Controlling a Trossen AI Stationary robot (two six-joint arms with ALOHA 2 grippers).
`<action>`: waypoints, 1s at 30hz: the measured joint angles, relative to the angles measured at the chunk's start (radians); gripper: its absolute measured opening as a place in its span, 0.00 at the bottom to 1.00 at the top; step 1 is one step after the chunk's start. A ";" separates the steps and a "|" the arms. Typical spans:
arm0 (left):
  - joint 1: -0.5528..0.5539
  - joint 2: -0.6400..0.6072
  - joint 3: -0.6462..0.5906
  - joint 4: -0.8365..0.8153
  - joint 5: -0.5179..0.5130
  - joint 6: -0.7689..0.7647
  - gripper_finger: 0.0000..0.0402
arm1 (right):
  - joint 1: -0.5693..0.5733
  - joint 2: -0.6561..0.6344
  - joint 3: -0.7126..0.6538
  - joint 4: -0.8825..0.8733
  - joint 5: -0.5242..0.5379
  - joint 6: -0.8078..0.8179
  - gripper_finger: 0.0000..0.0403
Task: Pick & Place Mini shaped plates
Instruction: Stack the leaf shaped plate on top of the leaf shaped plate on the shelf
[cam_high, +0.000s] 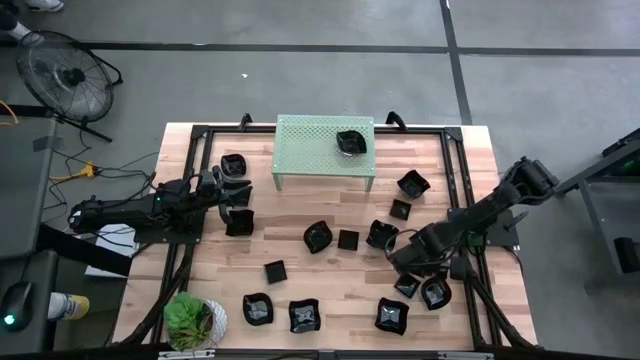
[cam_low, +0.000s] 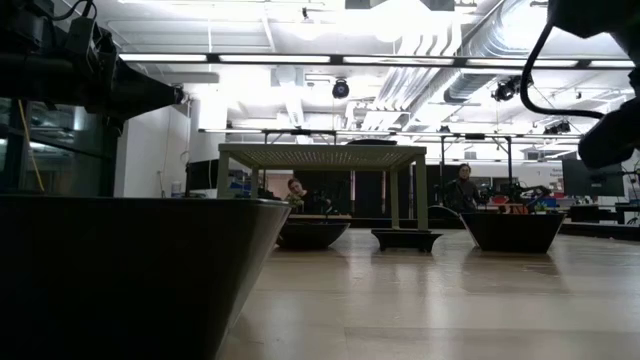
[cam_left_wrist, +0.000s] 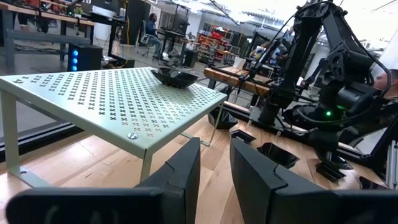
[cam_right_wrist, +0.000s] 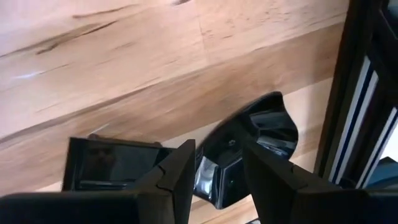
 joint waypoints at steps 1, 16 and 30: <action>0.000 0.000 0.000 0.000 0.000 0.000 0.21 | -0.001 0.003 0.000 0.001 -0.004 0.002 0.32; 0.000 0.000 0.000 0.000 0.001 0.000 0.21 | -0.028 0.010 -0.040 0.048 -0.023 0.003 0.32; 0.000 0.000 0.000 0.000 0.000 0.000 0.21 | -0.028 0.010 -0.040 0.046 -0.041 0.003 0.32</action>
